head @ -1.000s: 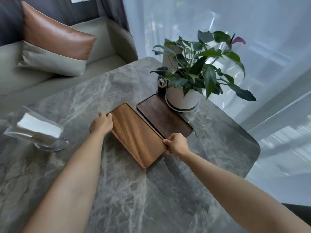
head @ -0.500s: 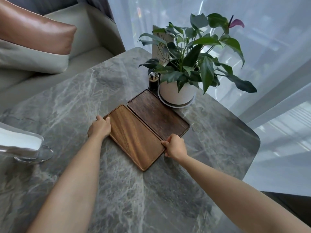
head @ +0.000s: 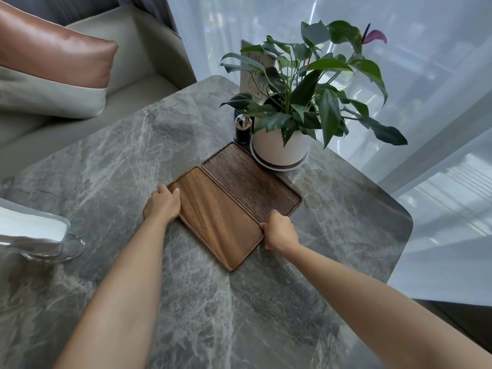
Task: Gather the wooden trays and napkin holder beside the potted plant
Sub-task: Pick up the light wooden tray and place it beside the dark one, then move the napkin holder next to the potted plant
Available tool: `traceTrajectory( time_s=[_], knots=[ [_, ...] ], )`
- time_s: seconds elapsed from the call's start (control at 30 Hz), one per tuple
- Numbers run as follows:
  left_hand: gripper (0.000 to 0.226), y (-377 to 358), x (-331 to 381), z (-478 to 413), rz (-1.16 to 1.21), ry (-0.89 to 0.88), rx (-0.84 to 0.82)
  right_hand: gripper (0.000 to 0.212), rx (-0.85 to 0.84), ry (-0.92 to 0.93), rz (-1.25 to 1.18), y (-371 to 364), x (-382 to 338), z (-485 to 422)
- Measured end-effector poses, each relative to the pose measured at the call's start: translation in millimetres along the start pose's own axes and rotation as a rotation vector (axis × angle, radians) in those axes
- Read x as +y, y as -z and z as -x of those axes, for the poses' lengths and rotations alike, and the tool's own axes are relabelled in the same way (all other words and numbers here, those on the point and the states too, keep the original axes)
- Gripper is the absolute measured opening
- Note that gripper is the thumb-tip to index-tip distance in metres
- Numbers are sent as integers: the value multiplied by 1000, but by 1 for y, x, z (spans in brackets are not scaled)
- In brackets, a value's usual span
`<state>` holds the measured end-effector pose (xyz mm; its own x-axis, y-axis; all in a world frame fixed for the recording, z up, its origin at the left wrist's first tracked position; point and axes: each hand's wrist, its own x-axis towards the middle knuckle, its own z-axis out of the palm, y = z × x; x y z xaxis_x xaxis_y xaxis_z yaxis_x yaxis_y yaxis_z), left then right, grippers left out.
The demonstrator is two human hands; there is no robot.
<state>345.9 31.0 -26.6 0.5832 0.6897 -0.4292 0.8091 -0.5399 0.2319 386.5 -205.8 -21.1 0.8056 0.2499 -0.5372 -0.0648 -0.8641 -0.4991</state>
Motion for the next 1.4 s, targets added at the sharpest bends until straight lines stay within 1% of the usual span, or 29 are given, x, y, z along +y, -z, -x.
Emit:
traceTrajectory(
  time_s=[0.3,0.4,0.63,0.8,1.03,1.1,1.2,1.27,1.4],
  knots=[
    [60,3,-1,6,-7,-23,-60,6,-10,61,159,2,-4,6],
    [60,3,-1,9,-7,-27,-68,13,-13,78,245,2,-3,5],
    [63,7,-4,18,-29,-50,-61,8,-41,127,374,9,-11,5],
    [61,28,-5,30,-59,-100,103,30,60,240,457,23,-48,11],
    [57,82,-38,62,-129,-270,360,34,150,519,466,16,-135,20],
    [56,100,-55,72,-118,-278,441,43,152,607,477,7,-163,27],
    [56,126,-88,87,-105,-244,547,69,111,727,462,-11,-205,48],
    [57,138,-113,91,-104,-180,573,78,69,802,451,-27,-228,60],
    [57,149,-167,91,-88,5,583,93,-8,938,485,-68,-258,76]
  ],
)
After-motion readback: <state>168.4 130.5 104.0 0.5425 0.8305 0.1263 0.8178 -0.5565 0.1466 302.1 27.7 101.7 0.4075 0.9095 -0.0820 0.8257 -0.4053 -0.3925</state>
